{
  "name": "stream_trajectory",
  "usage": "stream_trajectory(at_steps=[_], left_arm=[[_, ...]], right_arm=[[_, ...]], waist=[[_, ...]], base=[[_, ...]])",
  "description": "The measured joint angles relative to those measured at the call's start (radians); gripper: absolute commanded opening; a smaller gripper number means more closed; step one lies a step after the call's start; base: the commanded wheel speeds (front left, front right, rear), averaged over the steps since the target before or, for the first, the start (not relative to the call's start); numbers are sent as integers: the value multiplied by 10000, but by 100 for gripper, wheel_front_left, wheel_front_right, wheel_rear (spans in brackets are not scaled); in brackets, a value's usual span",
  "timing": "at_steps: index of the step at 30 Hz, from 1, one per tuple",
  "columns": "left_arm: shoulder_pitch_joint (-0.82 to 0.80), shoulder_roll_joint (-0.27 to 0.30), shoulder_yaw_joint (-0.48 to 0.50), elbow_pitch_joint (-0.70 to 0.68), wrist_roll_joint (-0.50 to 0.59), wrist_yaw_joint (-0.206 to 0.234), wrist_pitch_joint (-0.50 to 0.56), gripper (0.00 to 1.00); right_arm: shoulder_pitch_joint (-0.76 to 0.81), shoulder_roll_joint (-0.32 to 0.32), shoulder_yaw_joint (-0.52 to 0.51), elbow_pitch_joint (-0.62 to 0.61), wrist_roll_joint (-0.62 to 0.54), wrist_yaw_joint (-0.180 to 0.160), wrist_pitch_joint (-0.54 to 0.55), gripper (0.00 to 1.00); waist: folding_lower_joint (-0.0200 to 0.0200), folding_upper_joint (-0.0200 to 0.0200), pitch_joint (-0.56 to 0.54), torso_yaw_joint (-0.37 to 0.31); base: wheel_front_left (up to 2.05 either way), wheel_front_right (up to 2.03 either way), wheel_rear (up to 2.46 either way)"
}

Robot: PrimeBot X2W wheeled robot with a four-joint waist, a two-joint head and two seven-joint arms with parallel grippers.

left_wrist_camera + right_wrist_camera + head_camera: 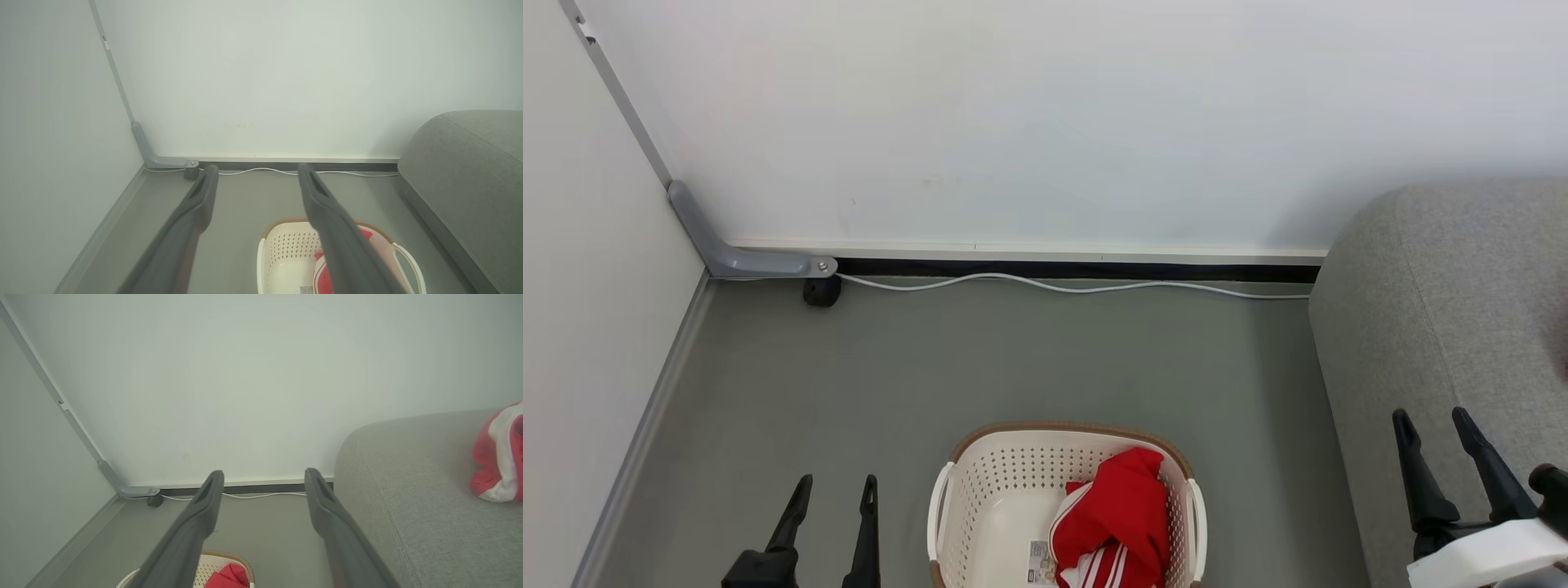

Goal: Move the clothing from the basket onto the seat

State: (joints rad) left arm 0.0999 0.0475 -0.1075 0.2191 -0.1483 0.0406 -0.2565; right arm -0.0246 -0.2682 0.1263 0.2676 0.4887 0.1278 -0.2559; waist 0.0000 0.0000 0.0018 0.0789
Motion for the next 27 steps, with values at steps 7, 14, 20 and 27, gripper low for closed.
stream_trajectory(at_steps=[7, 14, 20, 27], left_arm=[[463, 4, 58, -401, 2, 48, 6, 100], [614, 6, -184, -573, 0, 217, 8, 100], [614, 8, -378, -583, -42, 316, 8, 100], [593, 17, -825, -535, -119, 627, 8, 100]], right_arm=[[200, 151, -244, 8, -366, 0, 0, 100], [198, 173, -297, 21, -573, 0, 0, 100], [194, 192, -324, 21, -385, 0, 0, 100], [125, 38, -336, -244, -236, 0, 0, 100]], waist=[[0, 0, -54, -116], [0, 0, 38, -208], [0, 0, 98, -320], [0, 0, 504, -376]], base=[[0, 0, 0], [0, 0, 0], [0, 0, 0], [0, 0, 0]])
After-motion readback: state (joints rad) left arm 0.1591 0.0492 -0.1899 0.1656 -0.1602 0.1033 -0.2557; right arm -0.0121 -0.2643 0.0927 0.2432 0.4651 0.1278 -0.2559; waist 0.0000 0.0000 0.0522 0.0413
